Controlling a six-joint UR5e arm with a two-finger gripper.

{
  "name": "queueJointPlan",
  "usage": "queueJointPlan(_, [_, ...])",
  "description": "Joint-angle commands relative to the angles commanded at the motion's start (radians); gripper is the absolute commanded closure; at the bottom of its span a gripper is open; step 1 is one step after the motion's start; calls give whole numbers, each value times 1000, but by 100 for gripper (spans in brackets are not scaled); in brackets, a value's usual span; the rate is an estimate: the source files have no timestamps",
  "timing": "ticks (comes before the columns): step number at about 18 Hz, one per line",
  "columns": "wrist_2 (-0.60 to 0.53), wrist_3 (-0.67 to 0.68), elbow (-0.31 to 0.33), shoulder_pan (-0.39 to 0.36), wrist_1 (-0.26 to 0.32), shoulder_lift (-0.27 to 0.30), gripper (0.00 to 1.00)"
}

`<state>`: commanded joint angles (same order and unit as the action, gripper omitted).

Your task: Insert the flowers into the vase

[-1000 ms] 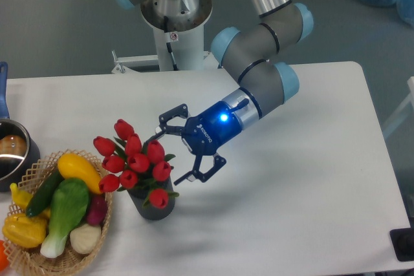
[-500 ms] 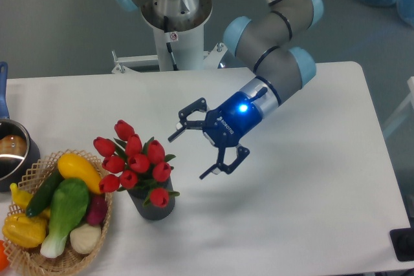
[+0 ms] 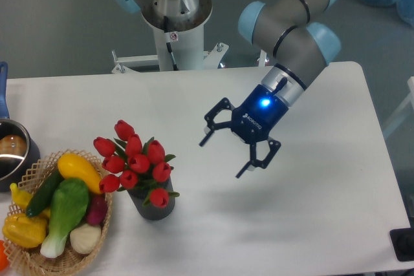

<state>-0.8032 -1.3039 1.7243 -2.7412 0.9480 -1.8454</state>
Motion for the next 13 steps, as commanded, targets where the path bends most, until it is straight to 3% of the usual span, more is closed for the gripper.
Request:
queueJointPlan(4, [-201,-12,-37,3,-6,-3,0])
queueJointPlan(9, [-483,-18,-88,8,-6,-47,0])
queueJointPlan(13, [-567,-40,-124,2,-6,-74,0])
